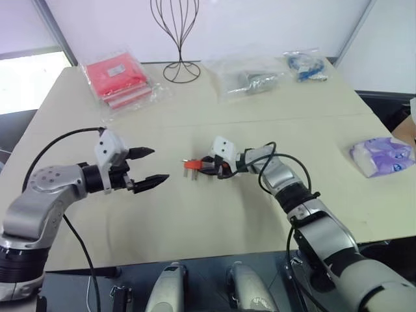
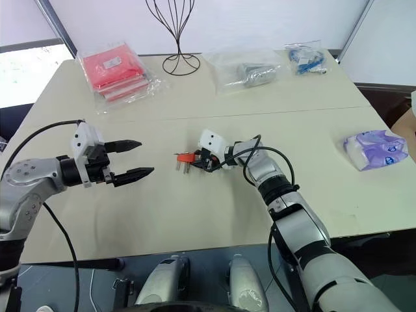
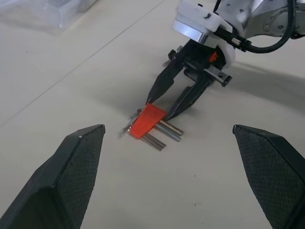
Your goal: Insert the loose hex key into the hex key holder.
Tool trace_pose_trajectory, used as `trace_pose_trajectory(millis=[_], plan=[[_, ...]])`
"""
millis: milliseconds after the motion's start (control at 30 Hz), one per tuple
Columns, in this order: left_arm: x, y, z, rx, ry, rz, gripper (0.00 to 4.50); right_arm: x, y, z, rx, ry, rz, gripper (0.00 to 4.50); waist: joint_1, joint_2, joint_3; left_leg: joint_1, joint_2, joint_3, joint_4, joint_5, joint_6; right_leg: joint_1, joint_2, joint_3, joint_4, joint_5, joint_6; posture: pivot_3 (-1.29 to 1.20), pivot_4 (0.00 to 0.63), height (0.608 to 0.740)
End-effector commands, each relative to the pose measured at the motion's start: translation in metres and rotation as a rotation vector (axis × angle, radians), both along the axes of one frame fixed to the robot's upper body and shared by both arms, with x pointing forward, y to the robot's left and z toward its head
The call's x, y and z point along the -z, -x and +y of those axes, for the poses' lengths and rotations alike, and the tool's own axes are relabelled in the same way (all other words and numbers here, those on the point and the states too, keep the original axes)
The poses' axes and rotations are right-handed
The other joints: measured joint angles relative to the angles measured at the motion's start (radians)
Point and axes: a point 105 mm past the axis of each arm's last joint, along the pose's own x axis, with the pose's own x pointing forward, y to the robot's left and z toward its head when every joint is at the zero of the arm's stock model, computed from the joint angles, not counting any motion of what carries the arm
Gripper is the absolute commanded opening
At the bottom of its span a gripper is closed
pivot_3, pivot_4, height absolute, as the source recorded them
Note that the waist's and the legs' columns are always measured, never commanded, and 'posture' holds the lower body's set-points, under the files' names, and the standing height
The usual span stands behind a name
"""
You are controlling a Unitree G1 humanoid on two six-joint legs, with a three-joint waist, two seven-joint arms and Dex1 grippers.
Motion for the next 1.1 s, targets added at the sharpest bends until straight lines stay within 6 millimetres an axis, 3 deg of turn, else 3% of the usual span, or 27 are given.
trace_pose_trajectory(millis=[33, 200, 400, 600, 767, 1100], plan=[[-0.012, 0.001, 0.0, 0.007, 0.001, -0.048, 4.5, -0.016, -0.007, -0.012, 0.035, 0.062, -0.227, 1.08, 0.001, 0.0, 0.0, 0.0, 0.0, 0.0, 0.0, 0.0, 0.0, 0.0, 0.0, 0.0, 0.0, 0.0, 0.0, 0.0, 0.15, 0.74], [-0.017, -0.01, -0.004, 0.038, 0.044, -0.042, 4.5, -0.072, 0.003, -0.026, -0.058, 0.179, -0.74, 1.08, 0.015, 0.0, 0.0, -0.001, -0.002, 0.0, 0.001, 0.0, -0.001, -0.001, -0.001, 0.0, 0.0, 0.0, 0.0, 0.0, 0.15, 0.74], [-0.027, -0.037, -0.014, 0.1, 0.097, -0.047, 4.5, -0.124, 0.026, -0.029, -0.137, 0.219, -1.196, 1.08, 0.017, 0.0, 0.001, -0.001, -0.001, 0.002, -0.001, 0.0, -0.001, -0.002, 0.001, 0.0, 0.0, 0.0, 0.0, 0.0, 0.15, 0.74], [-0.064, -0.055, -0.043, 0.218, 0.221, -0.064, 4.5, -0.162, 0.056, -0.021, -0.198, 0.183, -1.535, 1.08, 0.022, -0.002, 0.001, -0.002, -0.001, 0.002, 0.001, 0.001, -0.001, -0.002, 0.001, 0.0, 0.0, 0.0, 0.0, 0.0, 0.15, 0.74], [-0.08, -0.058, -0.055, 0.274, 0.289, -0.044, 4.5, -0.171, 0.063, -0.013, -0.195, 0.139, -1.628, 1.08, 0.02, -0.002, 0.002, -0.004, -0.001, 0.002, 0.001, 0.001, -0.001, -0.003, 0.001, 0.0, 0.0, 0.0, 0.0, 0.0, 0.15, 0.74], [-0.088, -0.053, -0.058, 0.318, 0.329, -0.022, 4.5, -0.175, 0.062, -0.008, -0.181, 0.11, -1.636, 1.08, 0.02, -0.002, 0.002, -0.004, -0.001, 0.001, 0.001, 0.001, -0.001, -0.003, 0.001, 0.0, 0.0, 0.0, 0.0, 0.0, 0.15, 0.74]])
